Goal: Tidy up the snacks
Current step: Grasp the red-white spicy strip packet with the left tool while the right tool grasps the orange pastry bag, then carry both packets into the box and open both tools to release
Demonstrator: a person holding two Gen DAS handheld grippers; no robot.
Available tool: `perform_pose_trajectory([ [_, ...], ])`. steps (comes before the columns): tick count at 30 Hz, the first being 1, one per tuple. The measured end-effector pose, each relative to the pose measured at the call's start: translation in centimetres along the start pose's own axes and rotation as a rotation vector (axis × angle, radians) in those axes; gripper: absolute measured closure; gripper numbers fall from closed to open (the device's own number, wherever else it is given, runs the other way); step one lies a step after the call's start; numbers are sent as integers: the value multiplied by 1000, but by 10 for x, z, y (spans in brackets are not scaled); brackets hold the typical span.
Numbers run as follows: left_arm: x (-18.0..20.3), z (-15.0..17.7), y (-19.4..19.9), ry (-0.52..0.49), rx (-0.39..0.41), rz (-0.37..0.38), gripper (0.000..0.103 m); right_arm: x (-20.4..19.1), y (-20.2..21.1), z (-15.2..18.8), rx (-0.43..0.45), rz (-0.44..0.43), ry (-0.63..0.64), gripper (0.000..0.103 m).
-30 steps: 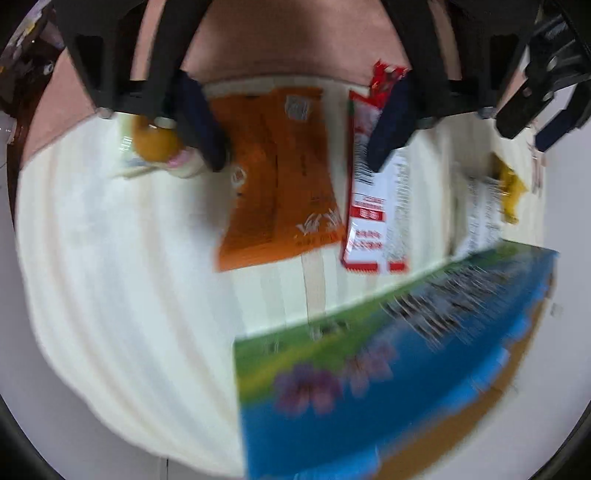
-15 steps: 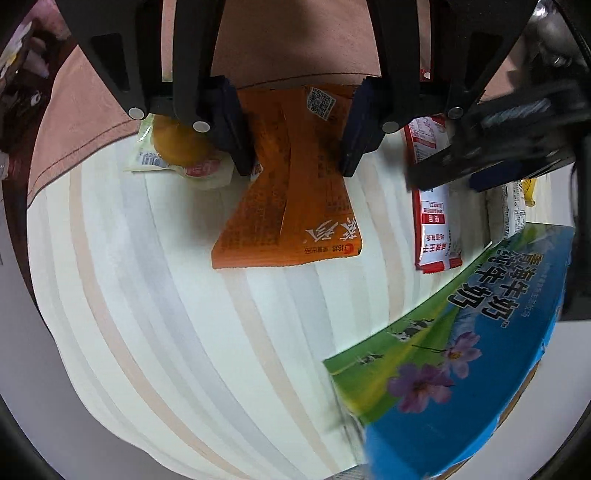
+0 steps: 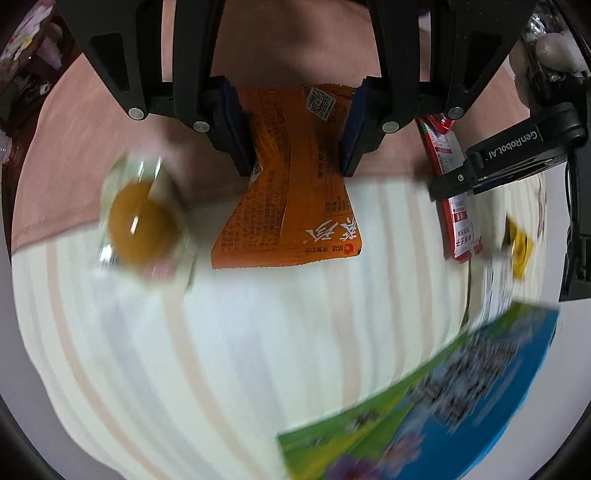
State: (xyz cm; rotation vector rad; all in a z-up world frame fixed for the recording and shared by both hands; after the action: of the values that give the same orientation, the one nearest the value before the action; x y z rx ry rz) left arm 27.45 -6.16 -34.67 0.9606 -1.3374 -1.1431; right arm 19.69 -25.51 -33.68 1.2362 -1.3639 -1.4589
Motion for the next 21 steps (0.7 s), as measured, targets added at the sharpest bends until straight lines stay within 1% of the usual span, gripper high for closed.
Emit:
perform_pose_trajectory([
  [3, -7, 11, -9, 3, -8, 3, 48, 1, -4, 10, 2, -16, -26, 51],
  [5, -8, 11, -12, 0, -6, 3, 48, 4, -9, 7, -9, -45, -65, 44],
  [7, -9, 10, -16, 3, -9, 0, 48, 3, -11, 7, -14, -60, -92, 38],
  [8, -10, 13, -18, 5, -6, -1, 48, -5, -12, 0, -18, -56, -89, 36],
  [10, -8, 12, -20, 0, 1, -8, 47, -12, -15, -3, -18, -38, -84, 33],
  [12, 2, 9, -23, -5, 11, -11, 49, -18, -20, -4, -12, -15, -76, 33],
  [13, 4, 10, -25, -2, 17, -11, 50, -21, -22, -5, -5, 1, -70, 34],
  [14, 1, 15, -26, -2, 22, -12, 50, -26, -24, -6, 1, 22, -59, 38],
  [15, -3, 15, -24, -3, 28, -18, 55, -29, -24, -5, 11, 57, -39, 43],
  [16, -2, 18, -21, -4, 42, -23, 57, -33, -21, -4, 28, 75, -22, 49],
  [17, -1, 22, -16, -7, 50, -23, 58, -41, -22, -3, 34, 74, -18, 50],
  [21, 1, 29, 3, -3, 76, 4, 59, -49, -9, 0, 65, 43, -13, 54],
])
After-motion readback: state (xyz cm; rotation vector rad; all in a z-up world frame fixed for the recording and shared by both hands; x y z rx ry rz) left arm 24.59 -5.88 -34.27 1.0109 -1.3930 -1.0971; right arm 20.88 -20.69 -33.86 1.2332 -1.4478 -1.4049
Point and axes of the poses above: each gripper's, at about its wrist camera, not at the fingertips, and y roughly against the way its jaws point, x to its right, z to its underside, the point moved 2 cm from there along -y, roughly the way its jaws point, and after that the axes turned 7 degrees about z, right-handed, at the moved point
